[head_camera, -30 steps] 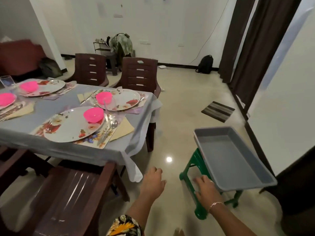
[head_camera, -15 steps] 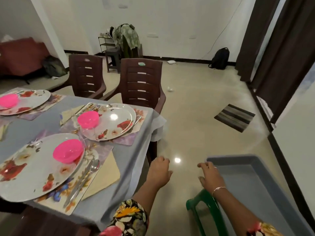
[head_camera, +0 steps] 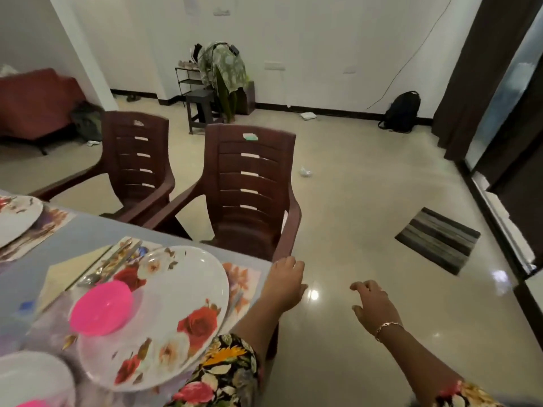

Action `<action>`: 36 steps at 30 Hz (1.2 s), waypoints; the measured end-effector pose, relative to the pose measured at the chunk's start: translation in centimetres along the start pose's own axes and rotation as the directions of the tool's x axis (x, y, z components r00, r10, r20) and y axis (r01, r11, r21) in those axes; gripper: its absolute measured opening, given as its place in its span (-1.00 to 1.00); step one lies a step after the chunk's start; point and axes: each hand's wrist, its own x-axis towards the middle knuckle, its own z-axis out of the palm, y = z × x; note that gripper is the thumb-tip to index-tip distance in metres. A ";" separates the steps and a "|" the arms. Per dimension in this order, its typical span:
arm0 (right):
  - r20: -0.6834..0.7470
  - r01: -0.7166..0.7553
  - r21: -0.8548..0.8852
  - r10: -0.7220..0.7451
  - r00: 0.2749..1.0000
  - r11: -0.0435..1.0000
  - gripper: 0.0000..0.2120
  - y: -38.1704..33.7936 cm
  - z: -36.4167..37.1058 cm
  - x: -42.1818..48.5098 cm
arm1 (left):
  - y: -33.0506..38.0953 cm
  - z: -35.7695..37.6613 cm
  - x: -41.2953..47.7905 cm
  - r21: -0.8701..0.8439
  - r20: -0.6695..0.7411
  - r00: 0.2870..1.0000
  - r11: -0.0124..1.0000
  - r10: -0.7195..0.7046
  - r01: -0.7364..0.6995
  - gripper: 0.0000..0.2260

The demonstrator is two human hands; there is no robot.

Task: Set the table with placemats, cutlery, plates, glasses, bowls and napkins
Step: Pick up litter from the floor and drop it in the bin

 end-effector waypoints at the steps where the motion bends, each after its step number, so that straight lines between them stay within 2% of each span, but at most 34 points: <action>1: -0.017 -0.013 0.012 0.013 1.000 1.000 -0.61 -0.3 -0.7 2.5 | -0.8 -0.6 2.0 -0.012 -0.011 1.000 1.000 -0.001 0.001 -0.65; 5: -0.024 -0.074 0.091 0.076 0.997 0.993 -0.62 -0.9 -2.4 10.3 | -3.0 -1.7 8.6 -0.048 -0.025 0.999 0.998 -0.042 0.041 -0.70; 11: -0.003 -0.102 0.084 0.102 0.995 0.991 -0.63 -0.2 -3.2 20.3 | -5.1 -1.5 17.0 -0.142 -0.015 0.998 0.988 -0.066 0.063 -0.67; 19: 0.101 0.001 0.039 -0.005 0.995 0.999 -0.61 3.9 -4.6 36.2 | -5.1 1.1 32.6 -0.138 0.106 0.992 0.987 -0.069 0.083 -0.66; 22: 0.142 0.079 -0.030 -0.074 0.987 0.996 -0.61 7.2 -6.7 42.7 | -3.6 1.7 40.7 -0.208 0.150 0.985 0.971 -0.086 0.116 -0.66; 29: 0.164 0.097 -0.084 -0.082 0.983 0.992 -0.61 13.5 -11.4 57.1 | -1.8 2.0 57.0 -0.337 0.202 0.954 0.898 -0.222 0.281 -0.65; 36: 0.209 0.211 -0.096 -0.187 0.960 0.973 -0.61 13.3 -12.4 72.4 | -8.0 2.4 70.1 -0.387 0.159 0.895 0.808 -0.416 0.444 -0.68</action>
